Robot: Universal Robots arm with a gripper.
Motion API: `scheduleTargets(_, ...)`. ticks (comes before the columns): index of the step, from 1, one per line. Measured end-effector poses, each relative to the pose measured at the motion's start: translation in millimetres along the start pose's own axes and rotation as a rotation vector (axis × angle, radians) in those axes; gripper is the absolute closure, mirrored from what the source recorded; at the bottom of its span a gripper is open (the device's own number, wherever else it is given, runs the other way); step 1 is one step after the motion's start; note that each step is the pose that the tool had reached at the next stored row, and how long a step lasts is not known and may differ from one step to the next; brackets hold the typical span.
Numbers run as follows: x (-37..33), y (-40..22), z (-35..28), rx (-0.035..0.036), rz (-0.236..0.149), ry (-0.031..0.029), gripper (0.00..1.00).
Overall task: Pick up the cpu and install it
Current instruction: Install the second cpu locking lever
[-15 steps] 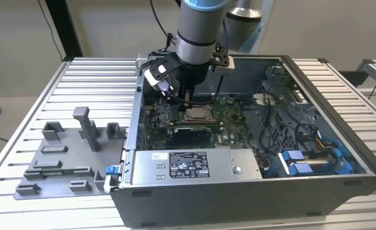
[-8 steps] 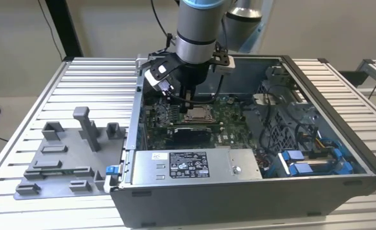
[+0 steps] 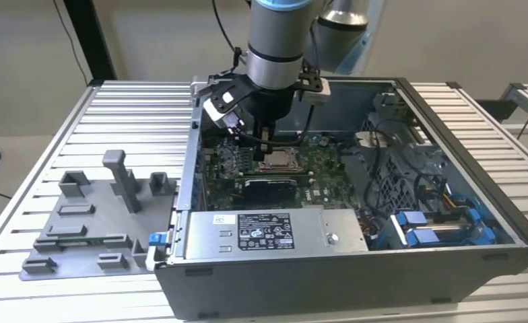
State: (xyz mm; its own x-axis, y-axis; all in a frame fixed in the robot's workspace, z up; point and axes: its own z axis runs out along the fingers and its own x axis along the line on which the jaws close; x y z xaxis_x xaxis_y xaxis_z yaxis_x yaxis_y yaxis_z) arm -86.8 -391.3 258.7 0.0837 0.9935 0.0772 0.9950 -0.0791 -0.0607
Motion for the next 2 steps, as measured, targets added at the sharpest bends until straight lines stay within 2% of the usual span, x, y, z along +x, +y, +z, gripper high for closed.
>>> scheduleTargets(2,0.0,0.0,0.1,-0.0034,0.000,-0.0060,1.00)
